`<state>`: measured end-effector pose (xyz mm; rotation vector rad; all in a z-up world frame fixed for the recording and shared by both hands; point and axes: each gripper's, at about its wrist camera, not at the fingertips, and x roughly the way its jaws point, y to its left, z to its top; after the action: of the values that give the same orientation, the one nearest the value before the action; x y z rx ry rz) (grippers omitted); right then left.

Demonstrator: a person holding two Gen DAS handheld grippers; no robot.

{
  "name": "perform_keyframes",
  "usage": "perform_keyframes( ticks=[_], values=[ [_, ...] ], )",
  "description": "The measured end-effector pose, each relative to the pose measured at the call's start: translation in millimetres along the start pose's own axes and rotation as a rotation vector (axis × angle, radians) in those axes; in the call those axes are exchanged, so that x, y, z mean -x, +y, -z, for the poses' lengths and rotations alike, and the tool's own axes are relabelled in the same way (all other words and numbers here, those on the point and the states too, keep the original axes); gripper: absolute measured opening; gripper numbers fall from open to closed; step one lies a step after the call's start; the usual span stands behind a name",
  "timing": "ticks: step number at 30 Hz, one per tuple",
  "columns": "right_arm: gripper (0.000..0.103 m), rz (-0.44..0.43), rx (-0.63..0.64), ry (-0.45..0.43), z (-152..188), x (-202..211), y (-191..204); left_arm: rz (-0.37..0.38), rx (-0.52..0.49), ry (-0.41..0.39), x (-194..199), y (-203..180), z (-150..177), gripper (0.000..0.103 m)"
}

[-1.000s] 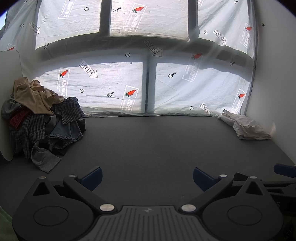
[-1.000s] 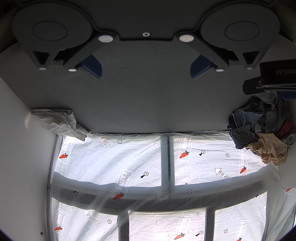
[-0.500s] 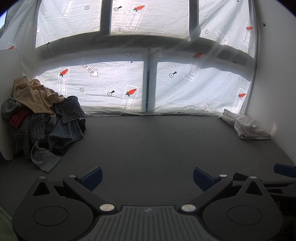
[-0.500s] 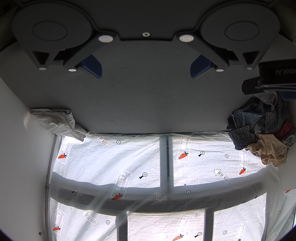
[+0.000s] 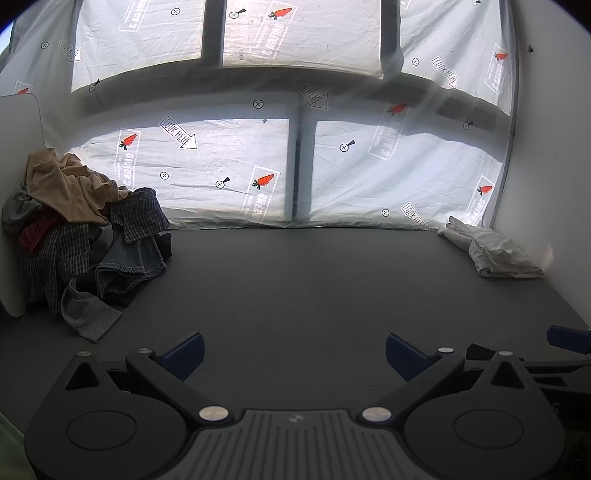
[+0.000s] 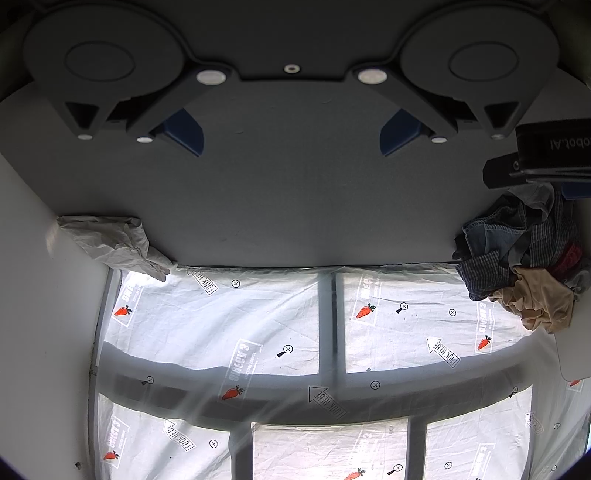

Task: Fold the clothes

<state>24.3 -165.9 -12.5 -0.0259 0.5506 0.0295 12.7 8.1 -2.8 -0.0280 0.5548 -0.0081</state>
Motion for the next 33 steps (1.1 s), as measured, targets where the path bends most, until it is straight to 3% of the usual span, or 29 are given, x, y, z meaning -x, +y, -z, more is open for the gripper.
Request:
perform_keyframes(
  ticks=[33],
  values=[
    [0.103, 0.019, -0.008, 0.02, 0, -4, -5, 0.013, 0.022, 0.041, -12, -4, 1, 0.103]
  ],
)
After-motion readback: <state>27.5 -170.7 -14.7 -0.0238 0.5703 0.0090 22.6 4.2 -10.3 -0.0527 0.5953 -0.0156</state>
